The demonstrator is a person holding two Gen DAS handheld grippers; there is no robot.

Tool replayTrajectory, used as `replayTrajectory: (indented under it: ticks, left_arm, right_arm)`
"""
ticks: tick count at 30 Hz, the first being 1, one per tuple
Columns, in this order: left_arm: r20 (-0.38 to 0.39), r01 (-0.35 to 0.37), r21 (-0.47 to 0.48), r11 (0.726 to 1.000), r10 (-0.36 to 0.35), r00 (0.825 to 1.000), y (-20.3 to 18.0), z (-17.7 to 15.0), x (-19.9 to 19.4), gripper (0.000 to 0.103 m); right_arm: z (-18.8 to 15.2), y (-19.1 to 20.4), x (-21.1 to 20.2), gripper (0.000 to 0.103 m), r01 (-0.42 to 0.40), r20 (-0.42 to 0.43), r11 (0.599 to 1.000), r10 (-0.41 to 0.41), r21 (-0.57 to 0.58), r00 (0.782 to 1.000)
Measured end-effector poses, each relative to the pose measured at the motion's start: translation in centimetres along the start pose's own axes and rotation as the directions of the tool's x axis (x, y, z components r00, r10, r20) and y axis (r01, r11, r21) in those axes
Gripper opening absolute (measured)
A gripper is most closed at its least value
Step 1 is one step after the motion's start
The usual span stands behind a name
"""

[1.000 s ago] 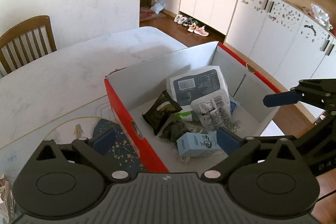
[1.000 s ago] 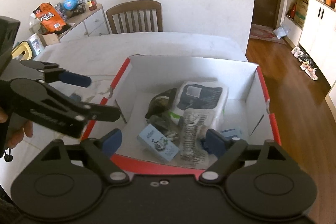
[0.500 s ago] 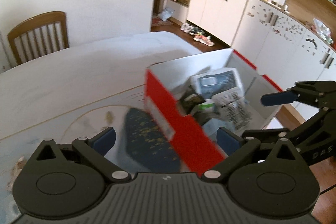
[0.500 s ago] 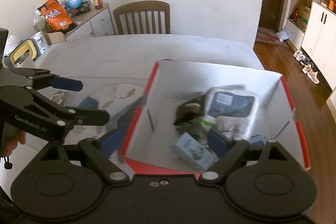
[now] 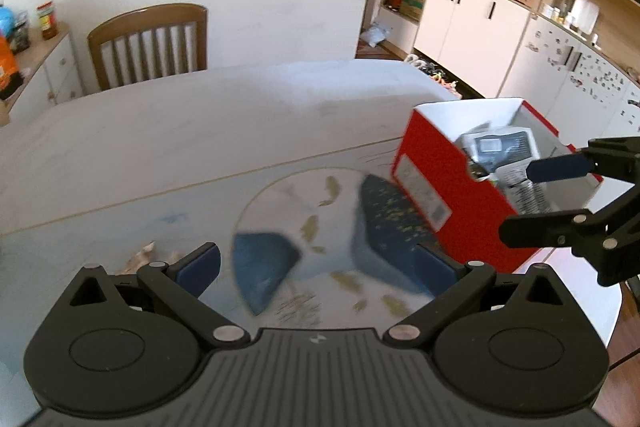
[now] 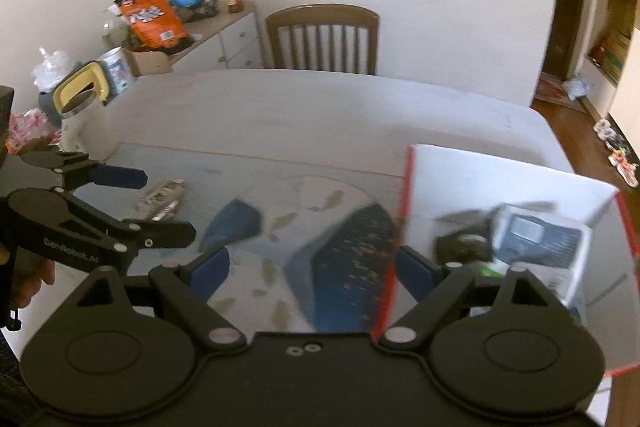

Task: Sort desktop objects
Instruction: 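Withdraw both tools from the shoebox back over the table, then move the right tool to the crumpled silver foil wrapper while the left tool approaches it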

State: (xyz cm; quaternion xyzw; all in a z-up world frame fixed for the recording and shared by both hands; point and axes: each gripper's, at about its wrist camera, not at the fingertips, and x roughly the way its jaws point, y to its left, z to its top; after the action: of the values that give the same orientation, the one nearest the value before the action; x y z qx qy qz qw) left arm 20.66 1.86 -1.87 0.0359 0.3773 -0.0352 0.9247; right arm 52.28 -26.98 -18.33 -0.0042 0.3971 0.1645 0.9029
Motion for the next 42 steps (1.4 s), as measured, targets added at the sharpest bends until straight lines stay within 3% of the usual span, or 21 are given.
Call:
replayTrajectory:
  ticks: [21,42]
  left_arm:
    - [-0.014,-0.05,-0.046,0.998,0.049,0.999,7.1,-4.4,-1.7,0.103]
    - [-0.017,-0.122,-0.065,0.99,0.121,0.992,12.0,-7.7,-0.5,0.103]
  right_arm:
    - [2.9,8.1,4.5,0.09,-0.079,-0.026,0.991,0.077,-0.111,0.997]
    - [4.8,12.5,9.7,0.09,-0.144,-0.065,0.975,0.135,-0.168,0.989]
